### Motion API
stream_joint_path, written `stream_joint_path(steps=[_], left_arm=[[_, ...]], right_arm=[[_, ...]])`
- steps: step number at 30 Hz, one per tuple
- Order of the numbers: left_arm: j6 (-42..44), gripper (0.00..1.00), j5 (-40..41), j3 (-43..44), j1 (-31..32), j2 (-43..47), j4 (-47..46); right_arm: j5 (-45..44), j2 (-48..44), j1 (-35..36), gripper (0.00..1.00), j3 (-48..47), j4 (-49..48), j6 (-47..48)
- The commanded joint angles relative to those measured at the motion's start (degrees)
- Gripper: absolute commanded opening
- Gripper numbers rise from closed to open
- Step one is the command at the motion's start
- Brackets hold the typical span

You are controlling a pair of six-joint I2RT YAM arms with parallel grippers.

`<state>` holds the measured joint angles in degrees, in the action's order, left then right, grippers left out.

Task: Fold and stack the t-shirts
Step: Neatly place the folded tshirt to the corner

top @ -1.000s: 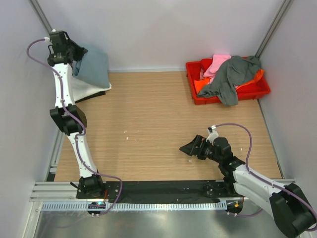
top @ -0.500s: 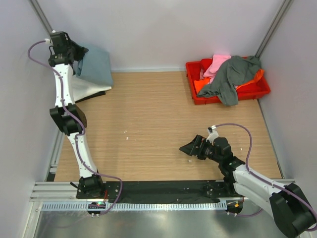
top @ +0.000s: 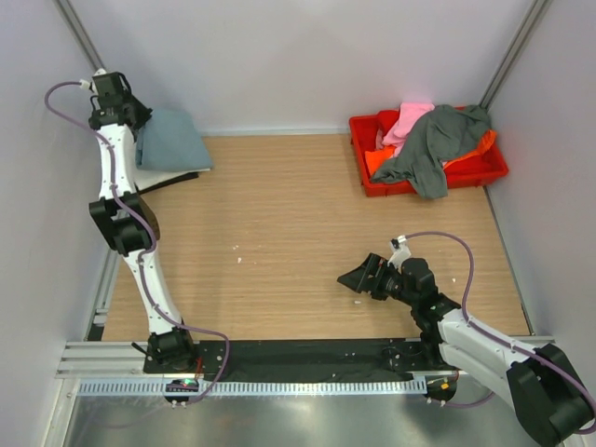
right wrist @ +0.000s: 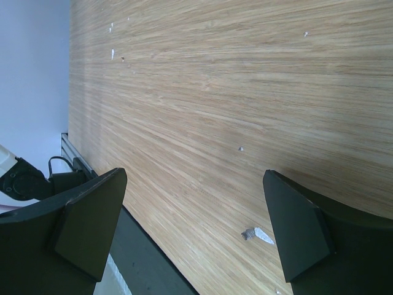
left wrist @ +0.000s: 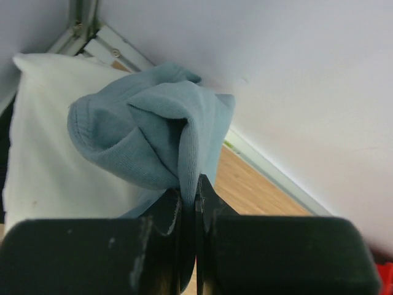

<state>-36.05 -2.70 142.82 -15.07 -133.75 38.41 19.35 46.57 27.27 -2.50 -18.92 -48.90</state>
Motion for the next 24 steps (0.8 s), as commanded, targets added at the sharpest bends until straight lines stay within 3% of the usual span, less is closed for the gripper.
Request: stream_joint_path(steps=[1, 10, 24], left_arm=[[7.04, 0.00, 5.86, -1.85, 0.65, 4.03, -1.68], [19.70, 0.00, 20.69, -1.67, 2.50, 3.15, -2.37], [22.78, 0.05, 25.19, 2.81, 0.13, -7.48, -9.57]], right_arm=[[-0.72, 0.46, 0.24, 1.00, 1.10, -3.58, -0.05], [-0.46, 0.81, 0.24, 1.00, 1.10, -3.93, -0.05], [0.42, 4.75, 0.24, 1.00, 0.48, -5.34, 0.04]])
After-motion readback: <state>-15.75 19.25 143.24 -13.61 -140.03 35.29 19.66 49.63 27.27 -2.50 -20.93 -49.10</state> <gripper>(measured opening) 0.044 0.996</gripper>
